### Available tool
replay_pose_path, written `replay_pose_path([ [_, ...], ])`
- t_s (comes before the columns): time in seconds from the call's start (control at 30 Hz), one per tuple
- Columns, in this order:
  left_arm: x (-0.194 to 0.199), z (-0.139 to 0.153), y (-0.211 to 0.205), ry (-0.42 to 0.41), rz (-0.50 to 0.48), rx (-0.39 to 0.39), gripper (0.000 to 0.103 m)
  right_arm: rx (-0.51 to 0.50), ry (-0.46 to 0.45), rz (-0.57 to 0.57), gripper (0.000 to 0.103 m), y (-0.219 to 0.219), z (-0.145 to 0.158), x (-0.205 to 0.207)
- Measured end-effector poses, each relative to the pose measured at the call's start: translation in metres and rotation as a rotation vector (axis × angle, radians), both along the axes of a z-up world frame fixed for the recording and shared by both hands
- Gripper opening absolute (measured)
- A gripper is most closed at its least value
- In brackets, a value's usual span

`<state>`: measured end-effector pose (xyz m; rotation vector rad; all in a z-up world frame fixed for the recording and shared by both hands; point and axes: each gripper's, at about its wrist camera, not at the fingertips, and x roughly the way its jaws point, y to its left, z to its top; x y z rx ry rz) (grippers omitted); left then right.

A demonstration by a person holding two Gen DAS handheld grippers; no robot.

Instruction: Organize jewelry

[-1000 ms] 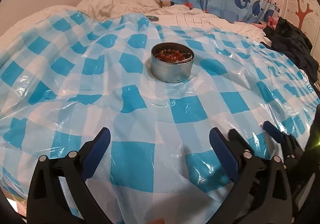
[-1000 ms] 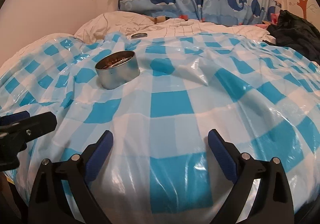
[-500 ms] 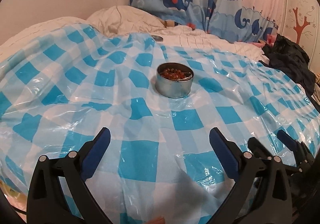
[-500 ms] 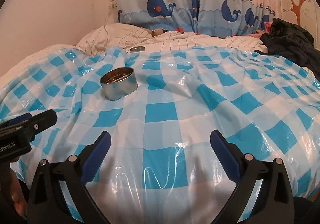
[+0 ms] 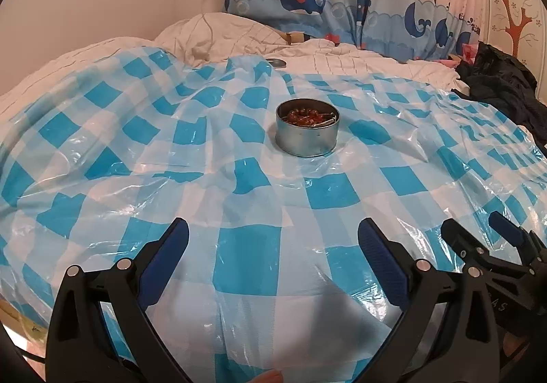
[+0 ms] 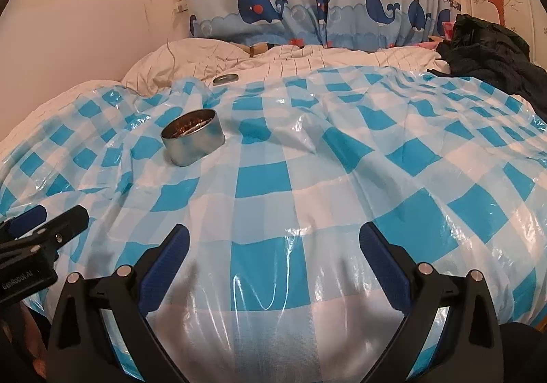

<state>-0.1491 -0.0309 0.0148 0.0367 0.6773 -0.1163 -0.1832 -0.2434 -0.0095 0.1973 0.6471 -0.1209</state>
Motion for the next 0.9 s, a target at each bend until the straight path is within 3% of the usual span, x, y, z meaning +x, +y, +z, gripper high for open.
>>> replay_pose_path([
  [0.9, 0.008, -0.010, -0.010, 0.043, 0.004, 0.036, 0.095, 0.004, 0.038, 0.000, 0.095, 0.007, -0.017, 0.008],
])
